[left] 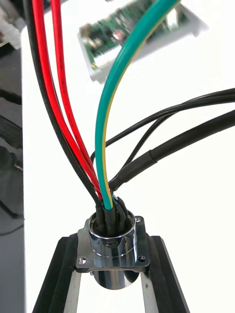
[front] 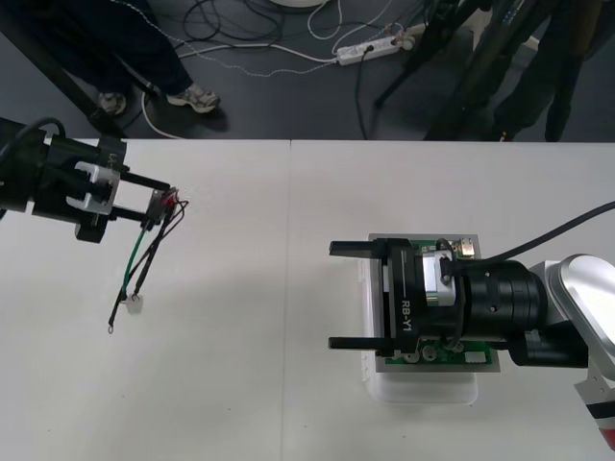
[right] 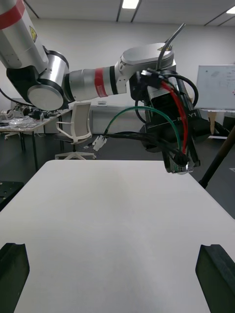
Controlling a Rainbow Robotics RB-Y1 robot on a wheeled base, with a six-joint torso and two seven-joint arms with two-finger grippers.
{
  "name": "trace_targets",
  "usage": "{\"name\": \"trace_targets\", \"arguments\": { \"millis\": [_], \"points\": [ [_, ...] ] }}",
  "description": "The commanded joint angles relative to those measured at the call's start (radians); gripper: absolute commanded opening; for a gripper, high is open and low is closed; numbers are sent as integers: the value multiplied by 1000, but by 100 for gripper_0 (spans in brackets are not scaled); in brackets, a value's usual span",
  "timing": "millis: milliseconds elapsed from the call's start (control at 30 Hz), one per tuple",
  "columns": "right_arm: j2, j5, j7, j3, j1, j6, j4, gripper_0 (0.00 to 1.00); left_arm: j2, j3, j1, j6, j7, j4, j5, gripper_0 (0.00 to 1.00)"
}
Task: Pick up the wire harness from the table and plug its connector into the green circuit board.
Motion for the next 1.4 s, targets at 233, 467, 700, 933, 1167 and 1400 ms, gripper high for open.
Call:
{"name": "trace_targets", "arguments": {
  "millis": [233, 467, 700, 933, 1167, 1400],
  "points": [
    [-21, -21, -62, -25, 1, 8, -33, 100, -85, 70, -28, -38, 228, -25, 77, 0],
    [-21, -27, -60, -25, -1, 9, -33, 100, -163, 88, -28, -38, 259, -25, 77, 0],
    [-21, -41, -60, -25, -1, 8, -35, 100, -229, 96, -27, -38, 285, -25, 57, 0],
    [-21, -45, -62, -25, -1, 8, -35, 100, -297, 98, -27, -38, 314, -23, 50, 0],
    [-21, -47, -63, -25, -1, 11, -33, 100, -377, 124, -13, -38, 348, -23, 27, 0],
    [-21, -52, -63, -25, 1, 14, -33, 100, -426, 138, 22, -38, 380, -23, 23, 0]
  ]
}}
